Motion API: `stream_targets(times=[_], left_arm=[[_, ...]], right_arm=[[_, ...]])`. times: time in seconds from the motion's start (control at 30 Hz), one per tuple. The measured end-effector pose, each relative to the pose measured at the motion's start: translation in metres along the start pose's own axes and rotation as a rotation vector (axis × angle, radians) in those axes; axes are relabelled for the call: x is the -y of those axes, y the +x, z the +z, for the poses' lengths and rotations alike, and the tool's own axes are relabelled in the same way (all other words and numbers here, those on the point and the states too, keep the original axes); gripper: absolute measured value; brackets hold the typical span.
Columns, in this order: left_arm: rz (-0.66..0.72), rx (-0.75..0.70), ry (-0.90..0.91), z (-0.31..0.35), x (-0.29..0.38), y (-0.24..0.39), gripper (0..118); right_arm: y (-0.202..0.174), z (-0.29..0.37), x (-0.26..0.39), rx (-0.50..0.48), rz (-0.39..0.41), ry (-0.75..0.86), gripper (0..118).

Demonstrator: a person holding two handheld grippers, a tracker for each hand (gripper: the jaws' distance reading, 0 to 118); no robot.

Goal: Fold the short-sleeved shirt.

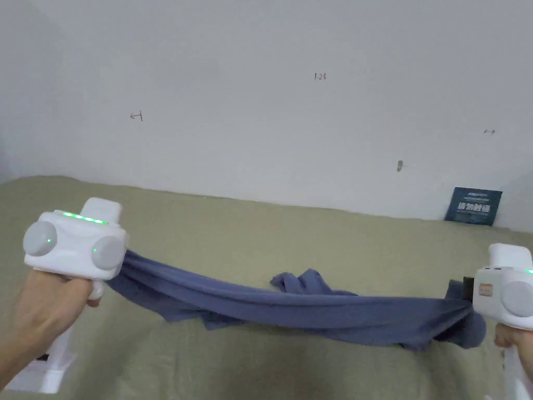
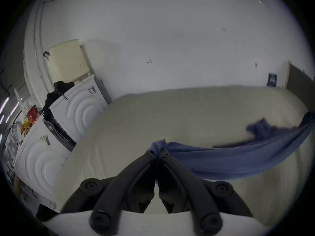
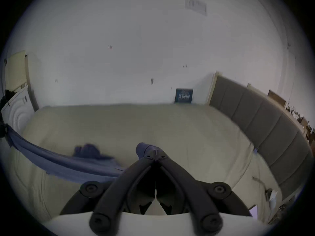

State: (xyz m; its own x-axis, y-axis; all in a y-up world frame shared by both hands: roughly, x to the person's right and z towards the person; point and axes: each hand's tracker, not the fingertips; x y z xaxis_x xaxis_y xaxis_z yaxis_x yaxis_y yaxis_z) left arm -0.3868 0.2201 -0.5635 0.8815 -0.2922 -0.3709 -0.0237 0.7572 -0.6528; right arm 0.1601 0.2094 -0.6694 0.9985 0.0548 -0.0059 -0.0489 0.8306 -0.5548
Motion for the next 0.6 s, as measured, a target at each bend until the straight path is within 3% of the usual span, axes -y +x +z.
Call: stream_targets(times=[0.17,0.6], left_arm=[[0.069,0.043,-0.043,0.019,0.047,-0.01,2],[0.092,0.198,-0.099,0.17,0.186,-0.062,2]], right_arm=[[0.022,0.015,0.048,0.001,0.0,-0.049,0],[0.075,0.189,0.169,-0.089,0.07,-0.079,0]])
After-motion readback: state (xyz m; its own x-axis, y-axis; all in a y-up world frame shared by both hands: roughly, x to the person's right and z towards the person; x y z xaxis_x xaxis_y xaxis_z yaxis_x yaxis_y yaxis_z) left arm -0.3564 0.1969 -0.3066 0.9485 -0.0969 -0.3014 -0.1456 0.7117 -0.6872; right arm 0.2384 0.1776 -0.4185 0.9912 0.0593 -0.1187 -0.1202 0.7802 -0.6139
